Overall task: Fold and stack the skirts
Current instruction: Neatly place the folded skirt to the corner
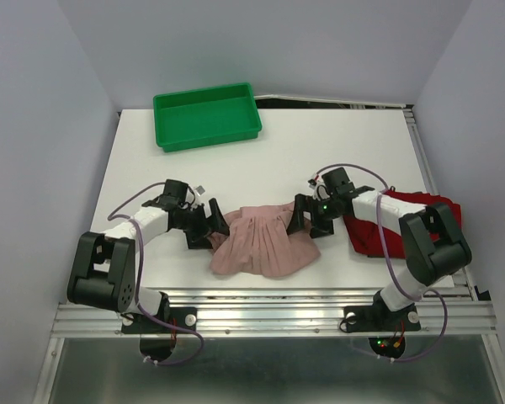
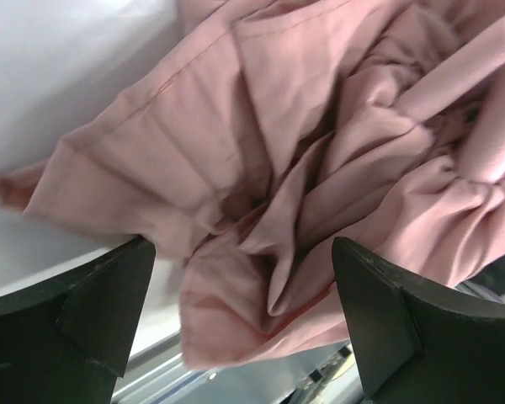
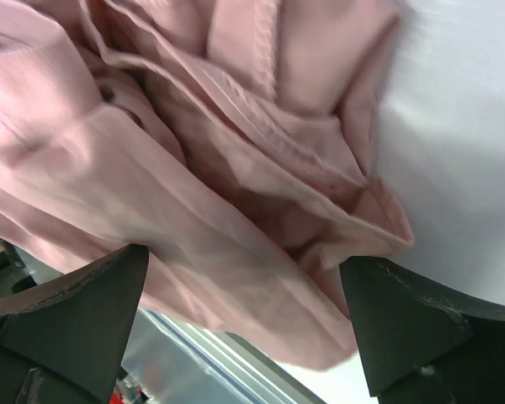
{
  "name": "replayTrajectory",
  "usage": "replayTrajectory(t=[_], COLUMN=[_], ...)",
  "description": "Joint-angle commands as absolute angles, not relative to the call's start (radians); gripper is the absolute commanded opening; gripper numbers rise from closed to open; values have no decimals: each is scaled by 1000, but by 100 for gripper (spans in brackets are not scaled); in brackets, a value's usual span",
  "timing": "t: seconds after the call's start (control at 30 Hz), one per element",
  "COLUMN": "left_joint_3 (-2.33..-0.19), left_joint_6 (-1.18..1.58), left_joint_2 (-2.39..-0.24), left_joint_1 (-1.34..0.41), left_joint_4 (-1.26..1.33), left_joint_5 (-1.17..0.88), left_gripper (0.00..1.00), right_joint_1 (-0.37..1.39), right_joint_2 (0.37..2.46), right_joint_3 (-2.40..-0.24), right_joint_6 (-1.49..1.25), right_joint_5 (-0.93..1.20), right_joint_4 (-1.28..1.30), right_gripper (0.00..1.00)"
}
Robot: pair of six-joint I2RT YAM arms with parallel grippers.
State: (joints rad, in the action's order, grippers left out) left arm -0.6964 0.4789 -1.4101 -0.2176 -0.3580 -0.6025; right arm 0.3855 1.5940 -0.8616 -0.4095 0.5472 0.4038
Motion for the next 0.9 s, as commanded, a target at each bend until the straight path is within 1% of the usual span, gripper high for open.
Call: replayTrajectory(t=[0.0,0.13,0.33,0.53,0.77,0.87], left_joint_3=[-647,-588,-572,-563,-577,-598], left_joint_6=[584,659,669,698,672,646], left_joint_2=[-1381,-1362,-1396,-1404,-1463,-1483], left_joint_1=[-209,-219,-236,-316,-371,-388], left_joint_4=[-68,124,184,271,220,169], left_joint_5=[-767,-818,-773,-733,-591,-477], left_gripper=[98,98,98,98,99,98], right_joint_1=[383,383,383,383,383,383], right_joint_2=[1635,1651,1684,1713,1744,1756], right_joint_3=[-850,-821,-808,-813,-828,-834], right_joint_6=[-445,-477,-488,-500,-486,-483], right_joint_5=[603,641,653,660,611,594], right_joint_4=[249,164,114,72,84,97], right_gripper=[100,100,100,100,100,97])
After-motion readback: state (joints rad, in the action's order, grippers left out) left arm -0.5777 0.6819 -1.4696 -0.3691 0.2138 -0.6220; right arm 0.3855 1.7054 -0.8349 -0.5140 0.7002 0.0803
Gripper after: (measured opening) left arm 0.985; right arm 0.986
